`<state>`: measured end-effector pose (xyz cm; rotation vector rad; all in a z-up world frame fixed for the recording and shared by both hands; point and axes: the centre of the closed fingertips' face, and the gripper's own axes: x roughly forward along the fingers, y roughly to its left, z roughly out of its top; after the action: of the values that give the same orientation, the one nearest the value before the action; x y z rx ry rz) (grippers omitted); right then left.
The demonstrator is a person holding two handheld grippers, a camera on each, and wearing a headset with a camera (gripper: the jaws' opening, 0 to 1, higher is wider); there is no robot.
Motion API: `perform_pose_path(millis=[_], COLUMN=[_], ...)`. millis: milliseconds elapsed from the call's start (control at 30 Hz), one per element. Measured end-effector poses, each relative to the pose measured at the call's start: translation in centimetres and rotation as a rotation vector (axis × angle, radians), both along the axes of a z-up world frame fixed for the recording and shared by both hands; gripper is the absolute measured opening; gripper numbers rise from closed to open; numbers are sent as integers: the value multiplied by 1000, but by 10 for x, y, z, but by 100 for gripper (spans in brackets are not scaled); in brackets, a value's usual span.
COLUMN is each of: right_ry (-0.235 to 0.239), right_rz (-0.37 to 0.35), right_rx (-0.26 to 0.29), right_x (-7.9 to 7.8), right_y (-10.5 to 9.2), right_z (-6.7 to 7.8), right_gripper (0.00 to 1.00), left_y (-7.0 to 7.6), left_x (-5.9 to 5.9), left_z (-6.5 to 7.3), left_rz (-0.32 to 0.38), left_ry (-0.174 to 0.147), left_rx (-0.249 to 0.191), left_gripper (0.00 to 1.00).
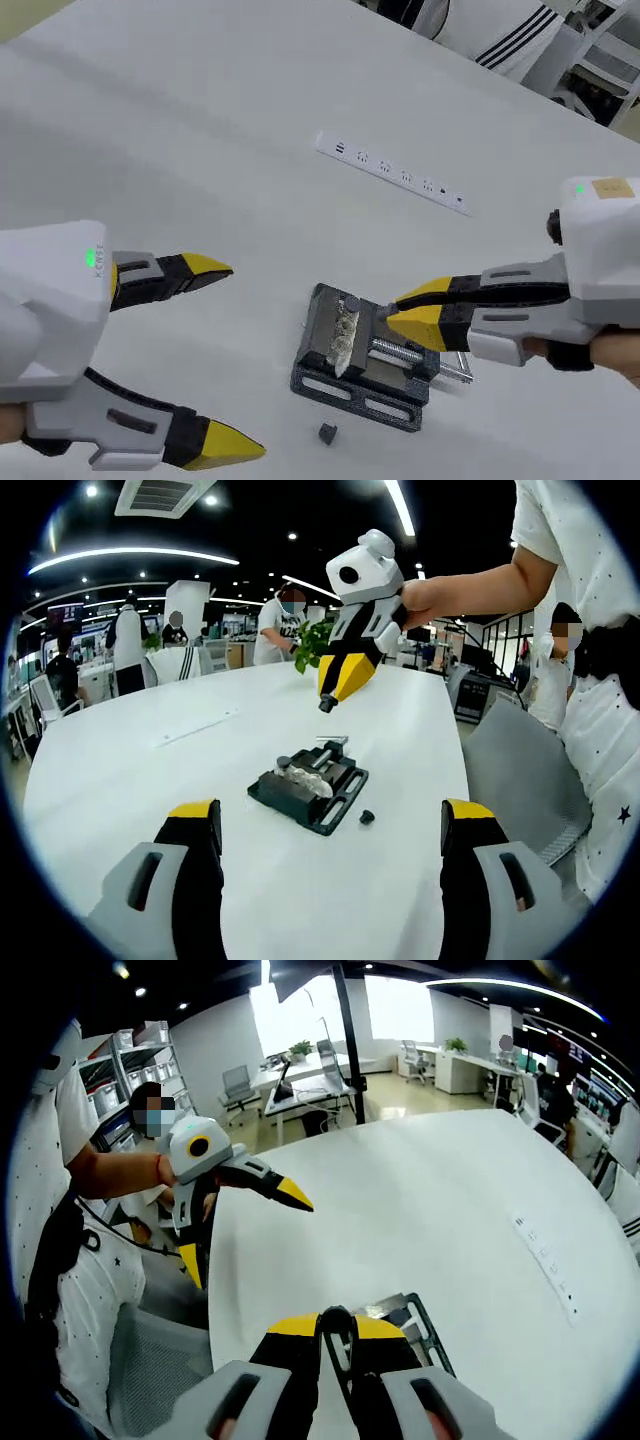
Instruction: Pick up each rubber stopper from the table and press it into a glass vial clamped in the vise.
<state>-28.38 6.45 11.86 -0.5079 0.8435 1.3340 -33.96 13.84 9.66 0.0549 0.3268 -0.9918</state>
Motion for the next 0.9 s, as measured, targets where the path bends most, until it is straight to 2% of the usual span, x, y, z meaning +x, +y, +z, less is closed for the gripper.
perform_pose_path(millis=[167, 533, 900], right_ry=[-1, -5, -43], right_rz=[18, 79, 168], right_rx=[-61, -196, -322], right_x=[10, 19, 24], right_y=[1, 7, 6], right_z=[-12, -47, -71], right_gripper=[6, 6, 5], left_y=[-3, -3, -7], left_x=[1, 3, 2], left_z=[-6, -11, -21], left_rz=[-18, -19, -28], left_ry=[7, 13, 24], left_rx=[4, -12, -23], left_gripper=[94, 99, 99])
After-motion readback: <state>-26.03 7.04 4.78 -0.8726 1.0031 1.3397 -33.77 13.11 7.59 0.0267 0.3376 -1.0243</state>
